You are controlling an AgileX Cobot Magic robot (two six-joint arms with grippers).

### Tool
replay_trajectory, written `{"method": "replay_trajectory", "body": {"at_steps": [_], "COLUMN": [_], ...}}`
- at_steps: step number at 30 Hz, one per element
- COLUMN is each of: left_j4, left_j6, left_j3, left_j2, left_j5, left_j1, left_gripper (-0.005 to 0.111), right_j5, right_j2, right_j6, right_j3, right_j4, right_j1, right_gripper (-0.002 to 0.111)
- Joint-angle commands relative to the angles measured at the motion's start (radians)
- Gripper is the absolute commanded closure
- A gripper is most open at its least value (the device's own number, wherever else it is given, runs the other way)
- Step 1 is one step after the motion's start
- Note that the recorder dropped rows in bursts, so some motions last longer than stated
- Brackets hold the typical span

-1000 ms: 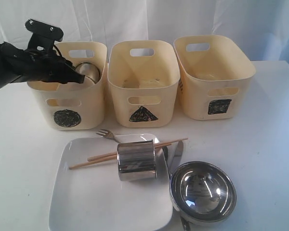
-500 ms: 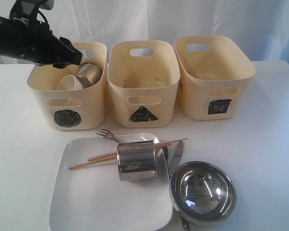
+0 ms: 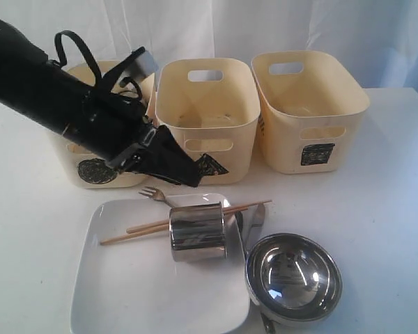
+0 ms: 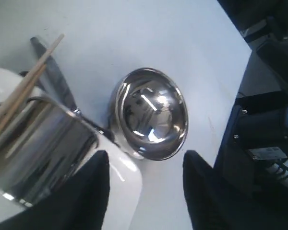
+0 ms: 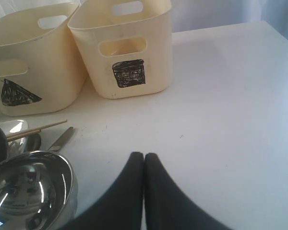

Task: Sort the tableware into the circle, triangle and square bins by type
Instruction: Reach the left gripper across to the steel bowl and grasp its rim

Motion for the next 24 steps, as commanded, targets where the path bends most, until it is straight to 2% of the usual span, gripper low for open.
{"method": "replay_trajectory", "body": {"at_steps": [1,8,13,20,24], "left_j4": [-0.138,-0.114,-0.114,-0.074,0.014], "left_j6": [0.095,0.087,0.092,0.133,0.13], "left_j3": [-0.005,-0.005,-0.005,-0.005,-0.005], "left_j2": [-0.003,0.019,0.06,0.12,0.156], "left_j5": [0.01,0.01,-0.038,-0.222,-0.348], "left_j1": [-0.07,-0.15,-0.208,-0.315,-0.351], "left_gripper": [0.055,0.055,0.055,0.055,0.055], "right_j5": [-0.014,-0.014,-0.014,-0.014,-0.014], "right_j2": [-0.006,-0.006,-0.006,-0.006,-0.006], "right_j6": [-0.003,-0.003,-0.003,-0.003,-0.003], "right_j3": [0.005,0.005,0.005,0.005,0.005], "right_j4": [-0.005,-0.005,-0.005,-0.005,-0.005], "right_j1": [0.0,0.0,0.0,0.0,0.0], "right_gripper": [0.108,0.108,0.108,0.108,0.108]}}
